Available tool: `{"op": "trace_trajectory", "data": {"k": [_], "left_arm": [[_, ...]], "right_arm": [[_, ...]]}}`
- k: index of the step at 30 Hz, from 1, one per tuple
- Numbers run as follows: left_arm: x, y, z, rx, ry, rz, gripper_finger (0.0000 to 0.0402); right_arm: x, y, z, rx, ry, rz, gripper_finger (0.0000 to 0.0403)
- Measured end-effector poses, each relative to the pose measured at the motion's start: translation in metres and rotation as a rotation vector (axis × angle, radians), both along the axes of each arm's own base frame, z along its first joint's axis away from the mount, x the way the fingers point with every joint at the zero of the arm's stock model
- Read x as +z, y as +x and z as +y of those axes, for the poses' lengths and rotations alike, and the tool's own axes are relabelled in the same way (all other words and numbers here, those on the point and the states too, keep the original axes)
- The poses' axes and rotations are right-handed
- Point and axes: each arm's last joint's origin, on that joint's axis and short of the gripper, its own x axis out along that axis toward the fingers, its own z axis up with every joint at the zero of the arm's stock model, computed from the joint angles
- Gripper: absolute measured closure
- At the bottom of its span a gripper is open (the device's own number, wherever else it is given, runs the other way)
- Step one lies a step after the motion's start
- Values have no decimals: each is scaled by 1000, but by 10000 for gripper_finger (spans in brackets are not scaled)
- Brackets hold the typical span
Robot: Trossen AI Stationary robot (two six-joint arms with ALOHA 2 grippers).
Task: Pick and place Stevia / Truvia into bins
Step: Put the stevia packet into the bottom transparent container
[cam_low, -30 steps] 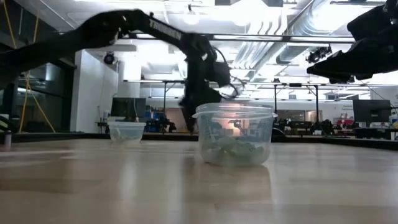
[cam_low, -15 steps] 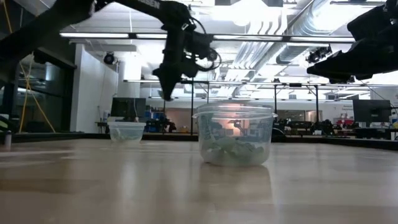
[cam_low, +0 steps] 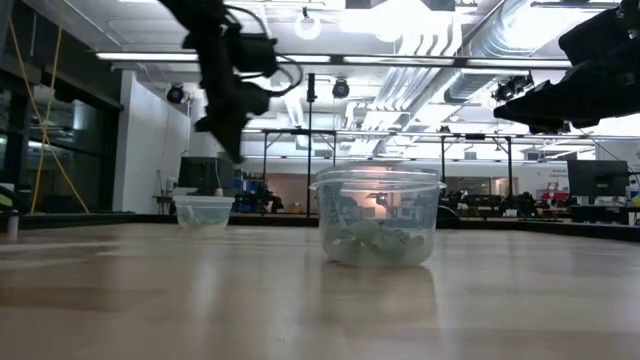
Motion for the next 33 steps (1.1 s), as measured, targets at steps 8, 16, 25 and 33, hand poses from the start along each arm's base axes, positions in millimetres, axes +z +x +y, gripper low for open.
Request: {"op": "trace_trajectory", "data": {"k": [8, 16, 25, 33], "left_arm": [[-24, -29, 12, 98, 24, 33, 372], [-27, -43, 29, 125, 28, 53, 253], [8, -14, -18, -262, -146, -222, 156], [23, 20, -164, -573, -152, -192, 201]], "right_arm": [[1, 0, 0, -2, 13, -8, 263], [1, 0, 0, -3, 28, -14, 263], [1, 0, 0, -6, 25, -11, 262], [1, 0, 0, -10, 50, -13, 263]]}}
